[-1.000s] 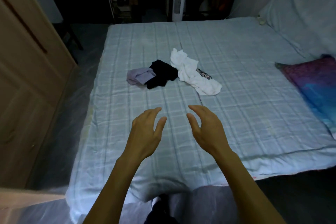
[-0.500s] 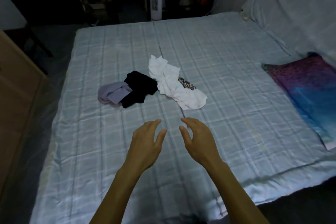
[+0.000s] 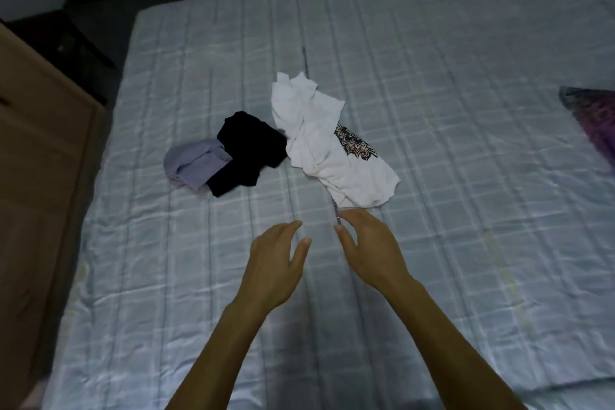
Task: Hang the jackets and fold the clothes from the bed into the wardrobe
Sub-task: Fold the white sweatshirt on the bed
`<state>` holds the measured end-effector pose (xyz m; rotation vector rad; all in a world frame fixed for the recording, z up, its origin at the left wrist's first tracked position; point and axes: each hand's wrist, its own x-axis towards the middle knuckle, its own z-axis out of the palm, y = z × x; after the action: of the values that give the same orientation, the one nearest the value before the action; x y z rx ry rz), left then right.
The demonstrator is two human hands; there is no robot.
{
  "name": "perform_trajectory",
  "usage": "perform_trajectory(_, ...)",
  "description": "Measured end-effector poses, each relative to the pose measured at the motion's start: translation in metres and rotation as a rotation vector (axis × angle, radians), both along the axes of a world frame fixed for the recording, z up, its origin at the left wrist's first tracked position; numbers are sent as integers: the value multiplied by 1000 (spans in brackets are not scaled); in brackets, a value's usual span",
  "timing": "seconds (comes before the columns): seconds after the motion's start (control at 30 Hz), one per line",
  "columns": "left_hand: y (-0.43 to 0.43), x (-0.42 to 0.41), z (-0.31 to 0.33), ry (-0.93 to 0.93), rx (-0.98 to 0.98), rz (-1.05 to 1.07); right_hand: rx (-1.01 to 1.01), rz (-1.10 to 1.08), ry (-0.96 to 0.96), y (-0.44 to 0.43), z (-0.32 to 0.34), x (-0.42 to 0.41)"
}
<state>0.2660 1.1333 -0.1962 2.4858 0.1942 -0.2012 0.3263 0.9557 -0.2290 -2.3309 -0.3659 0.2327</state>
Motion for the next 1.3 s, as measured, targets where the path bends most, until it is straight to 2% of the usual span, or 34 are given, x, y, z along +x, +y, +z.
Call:
perform_trajectory(0.33, 39, 92, -115, 174, 13, -84, -205, -4, 215, 40, -108, 79)
perform_trajectory(0.57, 57, 156, -202, 281, -3, -143, -319, -101, 215, 74, -184, 132)
perform_trajectory(0.73, 60, 184, -250, 297, -4, -178, -473, -100, 300, 82, -242, 157)
perform_trajectory(0.87, 58, 194, -268, 291, -31, -200, -540, -180, 140, 87, -267, 171)
perform_trajectory(0.93, 58, 198, -271, 280, -45, -211, -540, -254, 91, 87, -270, 182)
perform_trajectory(1.0, 58, 202, -273, 270, -75, -182, -509, -278, 119, 87, -266, 192)
perform_trajectory(1.2, 72, 256, -291, 192, -169, 123, -272, -273, 164, 75, -246, 189)
perform_trajectory(1.3, 69, 287, -296, 254, -220, 235, -242, -255, 197, 76, -234, 179)
